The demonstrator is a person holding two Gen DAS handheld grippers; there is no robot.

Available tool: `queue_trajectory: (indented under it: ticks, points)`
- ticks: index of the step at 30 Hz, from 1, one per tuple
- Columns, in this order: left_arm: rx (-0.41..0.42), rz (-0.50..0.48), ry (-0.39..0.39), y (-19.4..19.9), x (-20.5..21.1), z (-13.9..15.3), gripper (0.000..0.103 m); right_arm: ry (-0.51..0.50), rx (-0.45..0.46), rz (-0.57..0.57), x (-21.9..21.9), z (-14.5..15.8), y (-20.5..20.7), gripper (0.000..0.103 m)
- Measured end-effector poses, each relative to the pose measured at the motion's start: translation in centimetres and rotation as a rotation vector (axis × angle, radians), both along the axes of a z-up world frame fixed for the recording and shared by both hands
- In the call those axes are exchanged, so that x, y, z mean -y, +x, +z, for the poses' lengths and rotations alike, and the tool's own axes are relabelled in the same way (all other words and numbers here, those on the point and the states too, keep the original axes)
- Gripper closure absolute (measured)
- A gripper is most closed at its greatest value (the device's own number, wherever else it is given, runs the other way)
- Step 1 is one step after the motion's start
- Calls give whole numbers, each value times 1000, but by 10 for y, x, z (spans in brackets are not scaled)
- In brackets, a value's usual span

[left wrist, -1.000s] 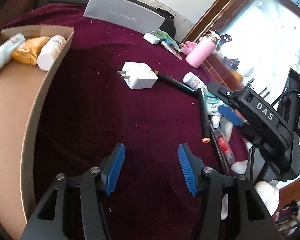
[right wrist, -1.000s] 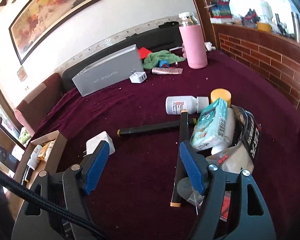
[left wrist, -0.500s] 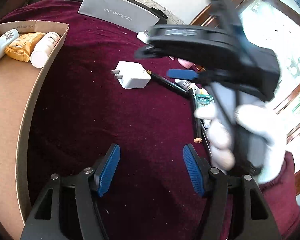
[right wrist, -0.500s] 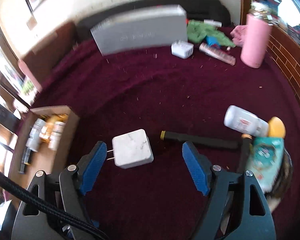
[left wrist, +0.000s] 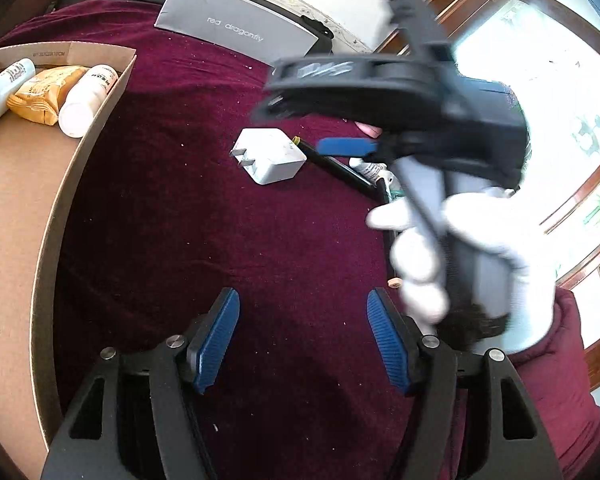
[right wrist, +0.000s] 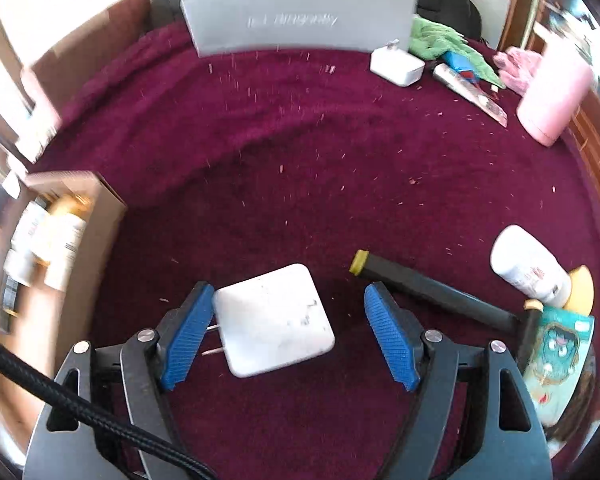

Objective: Organize objects
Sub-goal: 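Grasp the white square charger with the right gripper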

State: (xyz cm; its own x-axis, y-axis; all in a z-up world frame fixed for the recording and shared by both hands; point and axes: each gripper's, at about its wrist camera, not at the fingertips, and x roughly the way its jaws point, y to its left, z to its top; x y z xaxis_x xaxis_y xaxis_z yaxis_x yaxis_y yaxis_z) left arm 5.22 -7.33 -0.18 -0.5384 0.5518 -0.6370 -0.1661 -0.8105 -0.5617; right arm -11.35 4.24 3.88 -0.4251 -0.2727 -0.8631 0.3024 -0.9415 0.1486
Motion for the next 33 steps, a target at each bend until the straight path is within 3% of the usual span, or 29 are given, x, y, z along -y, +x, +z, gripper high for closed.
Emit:
queue_trajectory:
  ticks: [5,11,12,13,14,19,21,25,26,30,33]
  points:
    - [1,-7,2,0,0,0,43,27,29,43,-7,5,4,25]
    - [1,-7,2,0,0,0,43,73,69,105,21,-21,-2,25]
    - [1,-7,2,0,0,0,43,48,76,102,20,-22,-2,31]
    - [1,-7,2,0,0,0,43,7,90,101,18,-21,-2,44]
    - [1,-7,2,0,0,0,43,-4,100,95,15,-20,0,45]
    - [-1,-21,17,-2,0,-1,38,-7,96,68,-22,-14,26,49]
    - [-3,-41,47,-3,2,-2,31,-11,86,54,-43,-13,45,49]
    - [70,-85,87,-4,5,4,32,-122,81,30,-88,-17,87,49]
    - [61,-90,71,-3,3,10,32,-134,44,35,-94,-17,98,49]
    - [-90,-81,-196,-23,-18,57,32,-153,-75,39,-107,-19,126,48]
    - [-171,-126,-359,-62,-46,75,32,-258,-63,33,-117,-24,123,48]
